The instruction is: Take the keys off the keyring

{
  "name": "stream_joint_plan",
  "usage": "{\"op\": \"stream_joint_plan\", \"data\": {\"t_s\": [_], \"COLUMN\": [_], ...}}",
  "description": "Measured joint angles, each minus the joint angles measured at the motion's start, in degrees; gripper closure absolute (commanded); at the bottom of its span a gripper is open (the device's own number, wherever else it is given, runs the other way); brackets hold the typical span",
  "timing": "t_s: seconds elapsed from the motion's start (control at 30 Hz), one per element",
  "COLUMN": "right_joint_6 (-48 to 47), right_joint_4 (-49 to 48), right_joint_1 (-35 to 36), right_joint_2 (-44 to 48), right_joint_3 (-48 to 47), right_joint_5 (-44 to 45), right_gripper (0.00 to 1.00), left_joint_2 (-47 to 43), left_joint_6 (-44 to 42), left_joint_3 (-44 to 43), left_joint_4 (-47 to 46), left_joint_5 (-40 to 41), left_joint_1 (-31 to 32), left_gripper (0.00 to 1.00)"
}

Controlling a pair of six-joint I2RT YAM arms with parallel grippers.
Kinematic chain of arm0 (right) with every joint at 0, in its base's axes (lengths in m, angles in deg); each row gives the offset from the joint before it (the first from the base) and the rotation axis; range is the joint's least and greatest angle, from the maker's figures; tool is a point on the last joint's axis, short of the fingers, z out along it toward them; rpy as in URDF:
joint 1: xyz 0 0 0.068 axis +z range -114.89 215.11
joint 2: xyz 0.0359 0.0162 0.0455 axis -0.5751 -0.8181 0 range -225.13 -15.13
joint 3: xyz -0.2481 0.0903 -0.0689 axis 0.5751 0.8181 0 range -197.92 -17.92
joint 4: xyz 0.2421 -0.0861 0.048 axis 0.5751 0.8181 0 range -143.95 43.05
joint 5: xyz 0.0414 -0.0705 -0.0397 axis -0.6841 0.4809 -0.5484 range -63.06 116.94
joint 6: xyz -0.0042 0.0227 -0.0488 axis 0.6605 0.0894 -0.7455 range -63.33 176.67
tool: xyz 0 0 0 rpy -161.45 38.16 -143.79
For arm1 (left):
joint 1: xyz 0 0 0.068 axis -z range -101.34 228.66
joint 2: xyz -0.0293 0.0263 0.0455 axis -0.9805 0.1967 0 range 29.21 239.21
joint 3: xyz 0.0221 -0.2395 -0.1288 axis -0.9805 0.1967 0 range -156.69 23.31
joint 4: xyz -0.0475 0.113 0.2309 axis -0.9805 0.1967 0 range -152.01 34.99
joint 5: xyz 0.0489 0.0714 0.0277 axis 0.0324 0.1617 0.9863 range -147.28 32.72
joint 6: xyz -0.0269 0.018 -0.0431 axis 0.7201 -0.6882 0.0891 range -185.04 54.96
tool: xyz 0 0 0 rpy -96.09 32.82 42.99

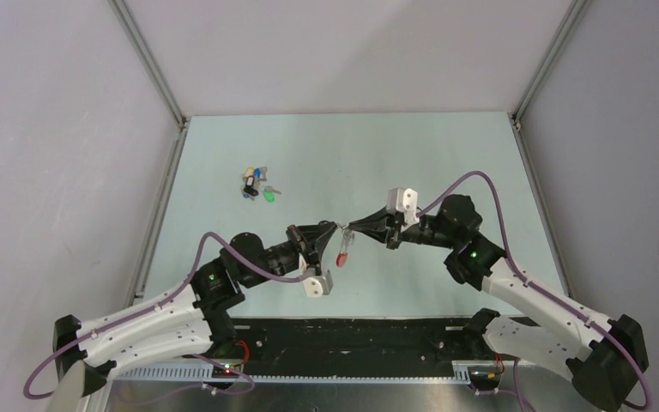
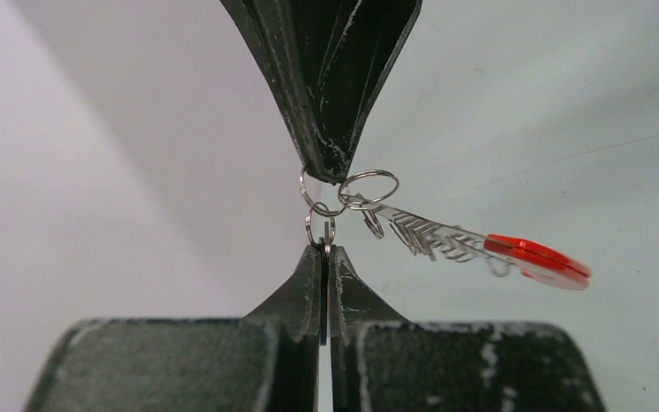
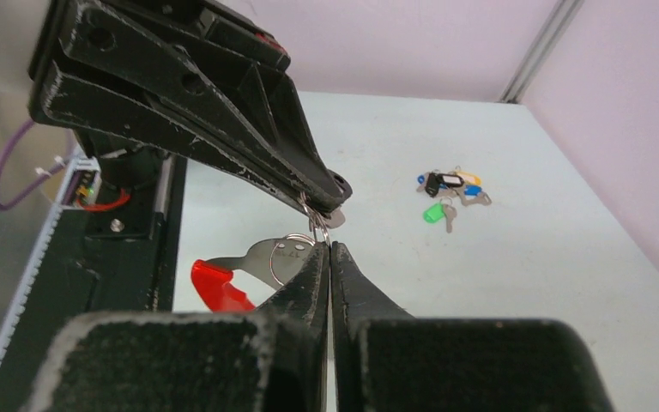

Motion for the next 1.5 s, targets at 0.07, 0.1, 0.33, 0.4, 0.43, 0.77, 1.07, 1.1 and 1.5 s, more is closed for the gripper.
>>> {"op": "stream_joint_plan", "data": {"t_s": [0.07,0.1,0.33,0.4,0.43,0.77,1.07,1.1,1.5], "right_joint_6": [2.27,3.48,12.11,15.08,16.00,21.55,20.24,19.87,17.59], "right_joint_4": [-1.75,-2.60,-9.86,-12.52,-13.42,-17.66,-12.00,-10.40,2.32], "right_joint_1": [-0.39,-0.55,-0.76,-0.76,-0.76,-0.79,-1.03,-1.05,-2.03], "right_joint_2": [0.66,0.81,-0.48,-1.70,-2.14,-3.34,-4.98,-5.53,-9.09], "right_joint_3": [0.46,0.66,0.94,0.94,0.94,0.94,-1.14,-2.03,-7.89], "right_joint_5": [-0.76,-1.11,-2.62,-2.91,-3.08,-7.48,-12.83,-13.38,-16.61], "right_gripper": [1.00,1.00,1.00,1.00,1.00,1.00,1.00,1.00,1.00], "left_joint_2": [0.00,0.02,0.02,0.02,0.00,-0.28,-0.37,-0.39,-1.09], "left_joint_6": [-0.07,-0.07,-0.52,-0.81,-0.92,-0.92,-0.17,0.02,0.63], "left_joint_3": [0.00,0.00,0.00,0.00,0.00,0.00,0.00,0.00,0.00], "left_joint_4": [-0.61,-0.85,-1.53,-1.51,-1.51,-2.36,-1.95,-1.84,-1.77], "left_joint_5": [-0.74,-0.92,-1.73,-1.75,-1.70,-1.51,-0.42,-0.22,0.37], "left_joint_1": [0.00,0.00,0.00,0.00,0.00,0.07,-0.15,-0.20,-0.52], "left_gripper": [1.00,1.00,1.00,1.00,1.00,1.00,1.00,1.00,1.00]}}
